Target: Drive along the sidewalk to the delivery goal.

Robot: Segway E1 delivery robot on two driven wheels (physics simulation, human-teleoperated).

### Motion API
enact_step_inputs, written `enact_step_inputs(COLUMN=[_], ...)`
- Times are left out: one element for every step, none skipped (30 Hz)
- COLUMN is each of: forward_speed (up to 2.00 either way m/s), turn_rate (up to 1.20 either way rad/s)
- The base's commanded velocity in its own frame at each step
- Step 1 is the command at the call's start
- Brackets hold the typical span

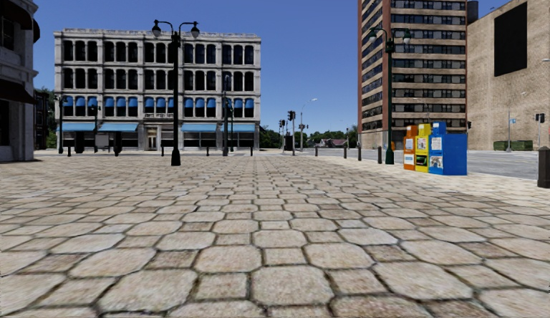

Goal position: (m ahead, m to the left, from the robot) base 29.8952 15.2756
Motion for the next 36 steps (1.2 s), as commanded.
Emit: enact_step_inputs(forward_speed=[2.0,2.0,2.0,2.0,2.0,2.0,2.0,2.0,2.0,2.0,2.0,2.0,2.0,2.0,2.0,2.0,2.0,2.0,2.0,2.0,2.0,2.0,2.0,2.0,2.0,2.0,2.0,2.0,2.0,2.0,2.0,2.0,2.0,2.0,2.0,2.0], turn_rate=[0.0,0.0,0.0,0.0,0.0,0.0,0.0,0.0,0.0,0.0,0.0,0.0,0.0,0.0,0.0,0.0,0.0,0.0,0.0,0.0,0.0,0.0,0.0,0.0,0.0,0.0,0.0,0.0,0.0,0.0,0.0,0.0,0.0,0.0,0.0,0.0])
